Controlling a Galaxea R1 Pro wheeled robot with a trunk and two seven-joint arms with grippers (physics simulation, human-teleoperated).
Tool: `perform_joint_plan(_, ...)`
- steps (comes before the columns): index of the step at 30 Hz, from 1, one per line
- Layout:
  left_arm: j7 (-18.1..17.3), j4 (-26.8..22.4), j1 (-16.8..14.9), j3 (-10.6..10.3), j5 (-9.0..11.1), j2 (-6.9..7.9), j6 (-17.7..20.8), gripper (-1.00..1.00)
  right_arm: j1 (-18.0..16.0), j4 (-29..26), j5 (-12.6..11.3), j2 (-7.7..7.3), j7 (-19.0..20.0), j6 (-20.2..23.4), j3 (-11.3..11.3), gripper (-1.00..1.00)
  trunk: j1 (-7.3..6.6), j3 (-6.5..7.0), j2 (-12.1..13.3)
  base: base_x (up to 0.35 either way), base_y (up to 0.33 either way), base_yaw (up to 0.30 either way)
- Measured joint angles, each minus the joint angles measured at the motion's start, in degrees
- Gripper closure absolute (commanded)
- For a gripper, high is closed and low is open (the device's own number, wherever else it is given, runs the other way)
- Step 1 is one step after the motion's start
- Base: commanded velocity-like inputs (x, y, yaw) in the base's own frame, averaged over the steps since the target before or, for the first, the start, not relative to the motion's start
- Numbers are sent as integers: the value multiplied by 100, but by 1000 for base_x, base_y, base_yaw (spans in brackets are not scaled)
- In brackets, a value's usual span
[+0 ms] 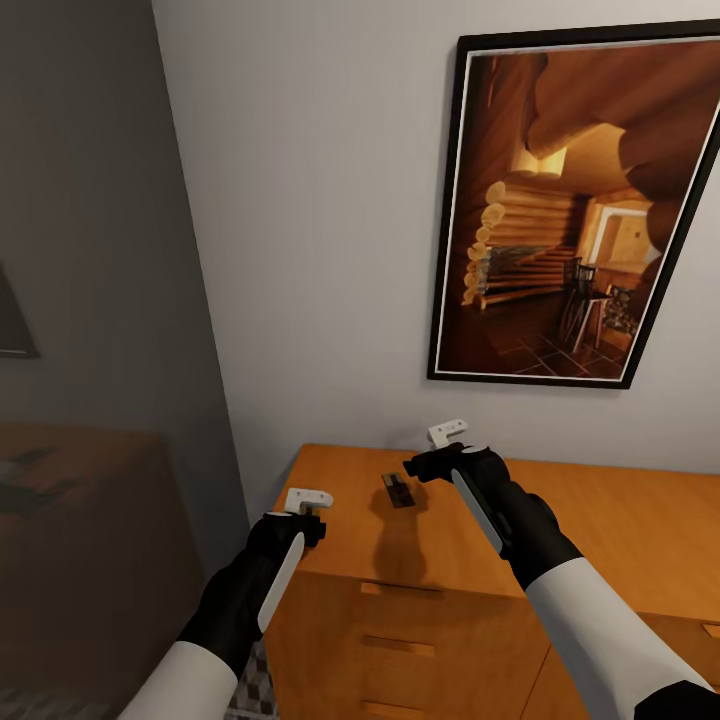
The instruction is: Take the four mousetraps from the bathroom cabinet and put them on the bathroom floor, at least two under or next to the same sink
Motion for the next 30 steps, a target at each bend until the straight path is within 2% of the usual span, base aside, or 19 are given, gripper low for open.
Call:
perform_joint_plan(28,-21,-7,3,-12,-35,0,9,100,0,0,-1,0,0,3,0,-100,0,0,0,0,0,0)
perform_joint_plan(30,-24,29,1,-15,-35,0,14,100,0,0,0,0,0,4,0,-100,-43,36,79,0,0,0)
